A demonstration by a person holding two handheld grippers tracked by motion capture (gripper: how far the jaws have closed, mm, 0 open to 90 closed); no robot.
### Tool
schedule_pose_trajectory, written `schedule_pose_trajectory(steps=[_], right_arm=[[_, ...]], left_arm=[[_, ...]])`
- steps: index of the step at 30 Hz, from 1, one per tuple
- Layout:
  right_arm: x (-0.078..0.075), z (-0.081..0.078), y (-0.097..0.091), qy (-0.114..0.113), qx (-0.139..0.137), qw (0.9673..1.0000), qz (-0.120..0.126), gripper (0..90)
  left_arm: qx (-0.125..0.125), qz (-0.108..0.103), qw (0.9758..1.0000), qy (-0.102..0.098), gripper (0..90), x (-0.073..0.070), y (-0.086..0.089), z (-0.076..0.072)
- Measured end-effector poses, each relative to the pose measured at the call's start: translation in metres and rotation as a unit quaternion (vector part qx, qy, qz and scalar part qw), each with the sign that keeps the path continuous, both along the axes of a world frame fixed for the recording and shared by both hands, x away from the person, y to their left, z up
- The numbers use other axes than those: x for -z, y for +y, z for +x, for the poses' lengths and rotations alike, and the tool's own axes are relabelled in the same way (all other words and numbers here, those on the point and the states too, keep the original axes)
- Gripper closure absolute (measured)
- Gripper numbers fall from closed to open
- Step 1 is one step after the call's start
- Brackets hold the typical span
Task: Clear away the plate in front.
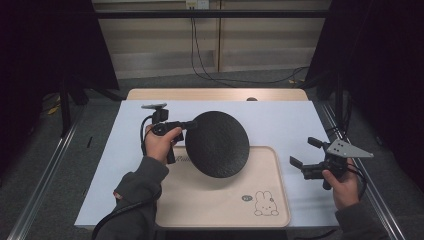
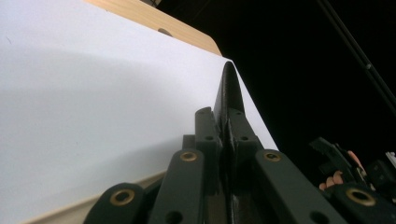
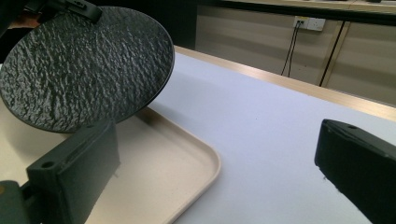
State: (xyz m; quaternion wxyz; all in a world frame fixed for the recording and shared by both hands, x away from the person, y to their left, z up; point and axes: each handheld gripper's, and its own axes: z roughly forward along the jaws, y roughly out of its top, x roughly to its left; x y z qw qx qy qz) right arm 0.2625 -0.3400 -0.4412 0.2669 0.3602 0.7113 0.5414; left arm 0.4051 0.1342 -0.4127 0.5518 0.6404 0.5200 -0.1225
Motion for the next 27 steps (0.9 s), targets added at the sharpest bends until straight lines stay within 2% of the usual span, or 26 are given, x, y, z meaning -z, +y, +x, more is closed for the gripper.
schedule_pose_trajectory(steps=[2, 10, 12, 20, 21, 27], right_arm=[[0.0, 0.0, 0.0, 0.003, -0.005, 1.0, -0.002, 0.0], [0.0, 0.0, -0.001, 0.004, -0.004, 1.0, -0.003, 0.0], [0.0, 0.0, -0.001, 0.003, -0.005, 1.0, -0.005, 0.0], [0.0, 0.0, -0.001, 0.003, -0.005, 1.0, -0.007, 0.0], [0.0, 0.0, 0.0, 0.001, 0.002, 1.0, -0.007, 0.0], [0.001, 0.001, 0.001, 0.001, 0.003, 0.9999, -0.011, 0.0]], left_arm=[[0.009, 0.003, 0.9999, 0.005, 85.4, 0.002, -0.001, -0.004], [0.02, 0.01, 0.9997, 0.009, 85.5, 0.005, -0.002, -0.009], [0.022, 0.006, 0.9997, 0.011, 85.5, 0.005, -0.003, -0.011], [0.041, 0.017, 0.9989, 0.013, 85.4, 0.008, -0.005, -0.019], [0.041, 0.013, 0.9989, 0.017, 85.5, 0.007, -0.006, -0.02], [0.055, 0.011, 0.9983, 0.015, 85.4, 0.008, -0.008, -0.027]])
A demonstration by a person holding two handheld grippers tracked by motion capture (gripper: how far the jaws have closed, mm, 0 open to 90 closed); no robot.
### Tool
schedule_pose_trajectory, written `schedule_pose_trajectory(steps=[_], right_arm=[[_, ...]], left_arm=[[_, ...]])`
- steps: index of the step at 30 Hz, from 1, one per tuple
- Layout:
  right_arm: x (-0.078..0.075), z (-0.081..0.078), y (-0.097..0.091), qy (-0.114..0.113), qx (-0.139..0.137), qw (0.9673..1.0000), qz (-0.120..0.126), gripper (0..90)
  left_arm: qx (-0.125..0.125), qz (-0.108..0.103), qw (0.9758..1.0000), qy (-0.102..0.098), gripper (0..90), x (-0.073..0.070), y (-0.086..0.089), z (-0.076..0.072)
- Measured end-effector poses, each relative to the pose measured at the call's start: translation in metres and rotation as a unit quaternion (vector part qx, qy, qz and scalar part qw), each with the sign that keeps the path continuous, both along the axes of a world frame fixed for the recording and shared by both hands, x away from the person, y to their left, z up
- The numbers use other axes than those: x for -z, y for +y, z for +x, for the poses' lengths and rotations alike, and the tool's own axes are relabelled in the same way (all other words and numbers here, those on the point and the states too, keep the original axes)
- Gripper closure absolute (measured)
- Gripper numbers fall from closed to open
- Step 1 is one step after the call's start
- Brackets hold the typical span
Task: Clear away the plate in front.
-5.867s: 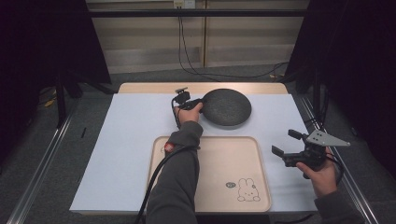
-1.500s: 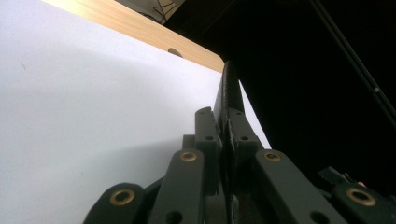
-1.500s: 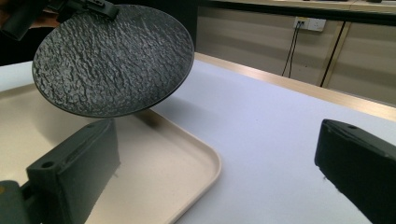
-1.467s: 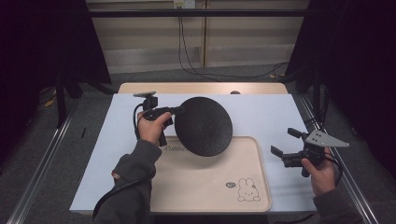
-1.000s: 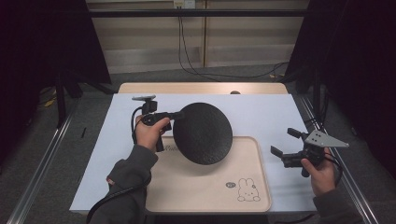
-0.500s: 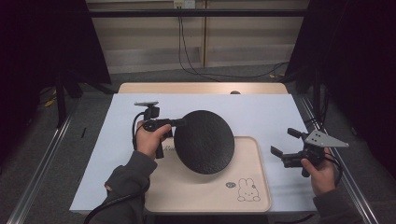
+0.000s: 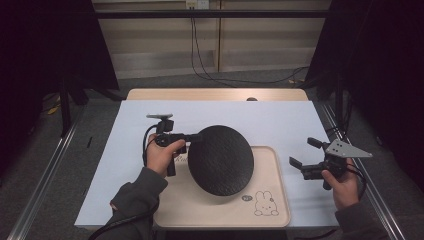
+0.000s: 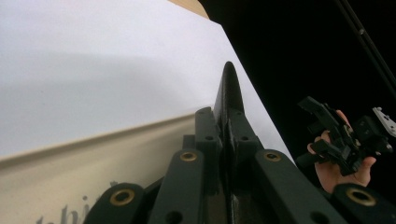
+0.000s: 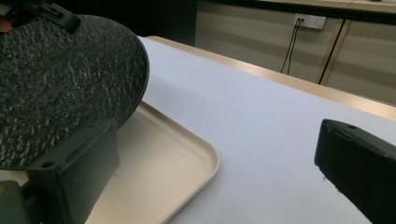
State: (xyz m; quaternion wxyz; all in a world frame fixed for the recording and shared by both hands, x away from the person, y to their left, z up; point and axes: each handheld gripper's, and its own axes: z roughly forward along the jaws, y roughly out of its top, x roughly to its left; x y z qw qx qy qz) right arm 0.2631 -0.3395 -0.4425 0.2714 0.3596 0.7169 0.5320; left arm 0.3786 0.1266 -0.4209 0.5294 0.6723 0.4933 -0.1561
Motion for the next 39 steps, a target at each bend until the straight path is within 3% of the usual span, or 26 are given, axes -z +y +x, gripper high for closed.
schedule_pose_trajectory(steps=[5, 6, 9, 11, 13, 14, 15, 19, 28, 32, 39], right_arm=[[0.0, 0.0, 0.001, 0.001, -0.003, 1.0, -0.002, 0.0], [0.0, 0.0, 0.001, 0.002, -0.002, 1.0, -0.002, 0.0], [0.0, 0.0, 0.001, 0.005, -0.01, 0.9999, -0.002, 0.0], [0.001, 0.0, 0.001, 0.005, -0.009, 0.9999, -0.003, 0.0], [0.001, 0.0, 0.001, 0.005, -0.008, 1.0, -0.002, 0.0], [0.001, 0.0, 0.002, 0.001, -0.003, 1.0, -0.002, 0.0], [0.001, 0.0, 0.002, 0.002, -0.004, 1.0, -0.002, 0.0], [0.001, 0.0, 0.002, 0.004, -0.003, 1.0, -0.004, 0.0], [0.001, 0.0, 0.002, 0.002, -0.003, 1.0, -0.003, 0.0], [0.001, 0.0, 0.001, 0.003, -0.007, 1.0, -0.004, 0.0], [0.001, -0.001, 0.002, 0.003, -0.002, 1.0, -0.006, 0.0]], left_arm=[[0.011, -0.006, 0.9999, 0.011, 85.4, -0.001, -0.003, -0.007], [0.014, 0.0, 0.9999, 0.002, 85.4, 0.0, -0.002, -0.007], [0.016, -0.007, 0.9998, 0.013, 85.3, 0.001, -0.004, -0.011], [0.02, -0.002, 0.9998, 0.006, 85.3, 0.002, -0.003, -0.013], [0.022, -0.012, 0.9995, 0.018, 85.3, 0.002, -0.004, -0.015], [0.024, -0.008, 0.9996, 0.01, 85.3, 0.004, -0.003, -0.015], [0.023, -0.011, 0.9995, 0.018, 85.4, 0.004, -0.004, -0.017], [0.029, -0.005, 0.9994, 0.016, 85.3, 0.008, -0.004, -0.02], [0.024, -0.001, 0.999, 0.039, 85.1, 0.027, -0.003, -0.022], [0.013, -0.01, 0.9986, 0.051, 85.4, 0.036, 0.001, -0.021], [0.008, -0.002, 0.999, 0.044, 87.2, 0.044, 0.004, -0.021]])
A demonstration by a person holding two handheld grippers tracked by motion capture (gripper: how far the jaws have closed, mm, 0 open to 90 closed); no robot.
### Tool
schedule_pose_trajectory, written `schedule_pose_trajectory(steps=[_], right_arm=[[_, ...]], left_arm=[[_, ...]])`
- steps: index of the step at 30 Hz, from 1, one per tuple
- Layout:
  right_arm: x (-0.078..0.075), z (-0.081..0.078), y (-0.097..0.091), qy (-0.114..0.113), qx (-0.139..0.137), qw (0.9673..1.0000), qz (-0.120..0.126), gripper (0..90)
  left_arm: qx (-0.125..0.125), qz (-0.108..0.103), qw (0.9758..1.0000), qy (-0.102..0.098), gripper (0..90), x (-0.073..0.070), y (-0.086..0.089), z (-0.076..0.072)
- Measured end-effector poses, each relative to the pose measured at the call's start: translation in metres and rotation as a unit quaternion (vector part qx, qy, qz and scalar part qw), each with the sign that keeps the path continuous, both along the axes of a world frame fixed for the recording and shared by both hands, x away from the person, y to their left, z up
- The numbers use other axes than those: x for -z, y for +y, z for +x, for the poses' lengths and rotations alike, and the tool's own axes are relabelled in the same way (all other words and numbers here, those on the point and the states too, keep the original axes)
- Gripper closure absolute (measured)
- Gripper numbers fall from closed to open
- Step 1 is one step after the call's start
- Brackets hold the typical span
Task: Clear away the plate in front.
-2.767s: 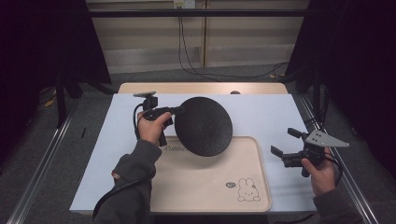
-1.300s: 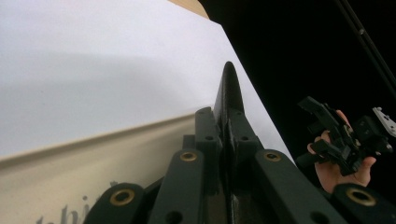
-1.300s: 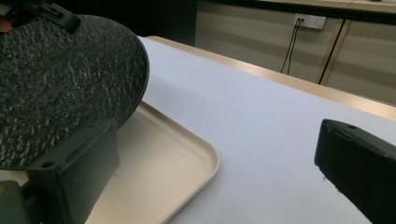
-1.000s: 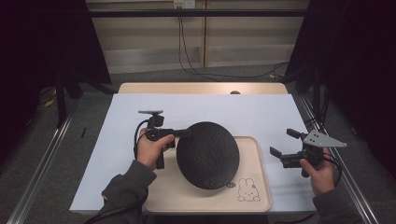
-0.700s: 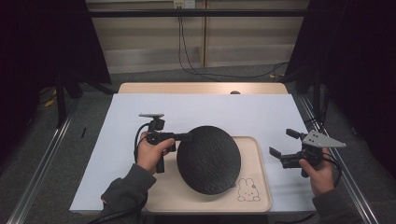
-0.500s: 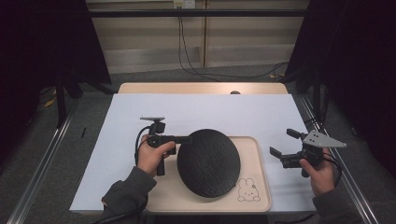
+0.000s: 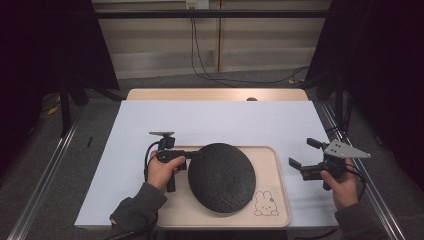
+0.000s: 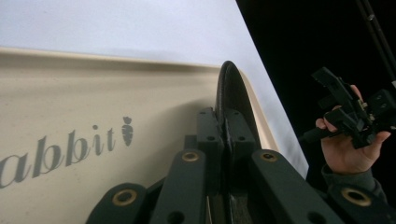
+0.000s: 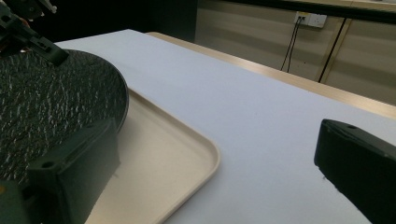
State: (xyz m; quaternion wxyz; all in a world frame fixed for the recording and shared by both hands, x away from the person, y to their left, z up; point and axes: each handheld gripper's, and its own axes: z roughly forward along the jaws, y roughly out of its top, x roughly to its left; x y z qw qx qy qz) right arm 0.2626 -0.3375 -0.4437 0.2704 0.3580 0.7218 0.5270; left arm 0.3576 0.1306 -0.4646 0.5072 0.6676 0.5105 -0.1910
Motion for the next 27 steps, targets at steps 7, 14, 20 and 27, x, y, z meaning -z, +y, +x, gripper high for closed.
schedule_pose_trajectory(steps=[7, 14, 20, 27], right_arm=[[0.0, 0.0001, -0.0001, -0.001, -0.002, 1.0, -0.003, 0.0], [0.0002, 0.0004, 0.0002, -0.001, -0.002, 1.0, -0.001, 0.0], [0.0005, 0.0003, 0.0005, 0.001, -0.008, 1.0, -0.002, 0.0], [0.0012, 0.0006, 0.0015, -0.002, -0.003, 1.0, -0.006, 0.0]], left_arm=[[-0.005, -0.002, 1.0, -0.004, 87.2, 0.0025, 0.0003, -0.0013], [-0.003, 0.022, 0.9994, -0.027, 86.1, 0.0024, 0.001, -0.0031], [-0.01, 0.04, 0.9986, -0.033, 83.5, 0.0039, 0.0, -0.0053], [-0.013, 0.062, 0.997, -0.045, 81.7, 0.0063, 0.0018, -0.0064]])
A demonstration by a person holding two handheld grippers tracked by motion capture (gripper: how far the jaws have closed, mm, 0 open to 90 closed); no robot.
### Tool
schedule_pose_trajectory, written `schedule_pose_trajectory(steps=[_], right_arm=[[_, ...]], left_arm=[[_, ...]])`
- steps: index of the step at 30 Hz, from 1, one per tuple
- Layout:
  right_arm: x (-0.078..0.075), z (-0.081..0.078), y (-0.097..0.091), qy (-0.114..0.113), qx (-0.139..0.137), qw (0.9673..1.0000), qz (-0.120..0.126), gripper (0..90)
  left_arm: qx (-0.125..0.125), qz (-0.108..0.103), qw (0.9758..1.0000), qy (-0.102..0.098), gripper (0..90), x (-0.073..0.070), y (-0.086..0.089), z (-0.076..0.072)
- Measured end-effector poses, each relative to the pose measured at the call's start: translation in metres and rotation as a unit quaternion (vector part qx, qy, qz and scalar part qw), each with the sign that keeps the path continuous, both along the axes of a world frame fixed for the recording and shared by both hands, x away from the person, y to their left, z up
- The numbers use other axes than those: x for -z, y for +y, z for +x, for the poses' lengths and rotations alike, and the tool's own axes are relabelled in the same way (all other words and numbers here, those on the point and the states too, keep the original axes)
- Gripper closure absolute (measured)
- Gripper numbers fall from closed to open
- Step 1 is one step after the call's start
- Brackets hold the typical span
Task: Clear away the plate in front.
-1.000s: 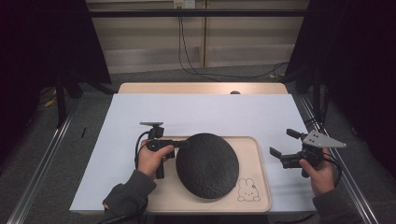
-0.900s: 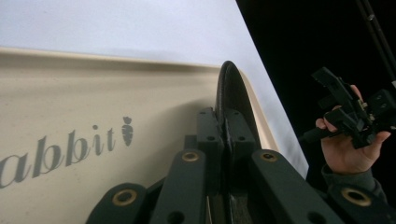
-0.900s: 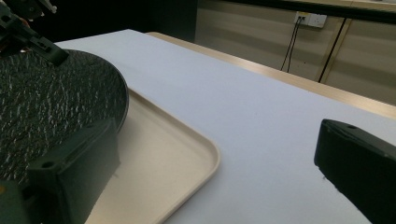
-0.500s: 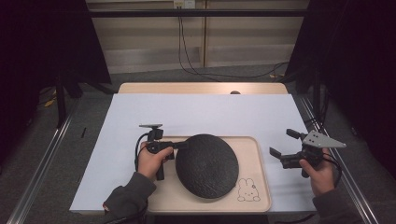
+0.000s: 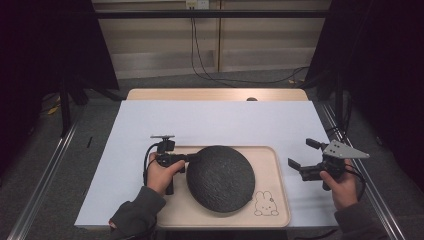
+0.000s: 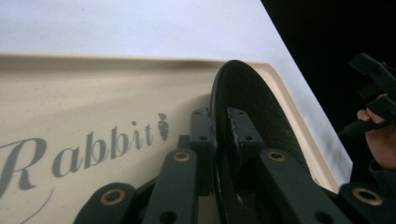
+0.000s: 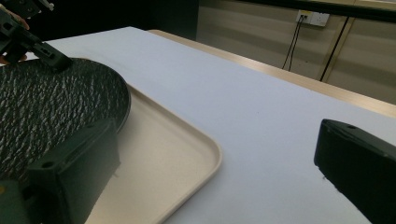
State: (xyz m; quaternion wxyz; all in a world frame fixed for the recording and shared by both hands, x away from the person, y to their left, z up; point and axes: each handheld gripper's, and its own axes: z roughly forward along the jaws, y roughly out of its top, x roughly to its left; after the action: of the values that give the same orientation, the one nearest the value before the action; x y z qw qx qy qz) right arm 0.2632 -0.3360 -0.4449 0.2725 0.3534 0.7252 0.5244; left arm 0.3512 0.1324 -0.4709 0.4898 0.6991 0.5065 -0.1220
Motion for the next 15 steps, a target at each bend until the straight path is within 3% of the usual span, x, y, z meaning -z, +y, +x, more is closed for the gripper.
schedule_pose_trajectory(steps=[15], right_arm=[[0.0005, -0.0003, 0.0012, 0.004, -0.002, 1.0, -0.002, 0.0]], left_arm=[[-0.007, 0.03, 0.9995, -0.01, 79.9, 0.0049, 0.0028, -0.0013]])
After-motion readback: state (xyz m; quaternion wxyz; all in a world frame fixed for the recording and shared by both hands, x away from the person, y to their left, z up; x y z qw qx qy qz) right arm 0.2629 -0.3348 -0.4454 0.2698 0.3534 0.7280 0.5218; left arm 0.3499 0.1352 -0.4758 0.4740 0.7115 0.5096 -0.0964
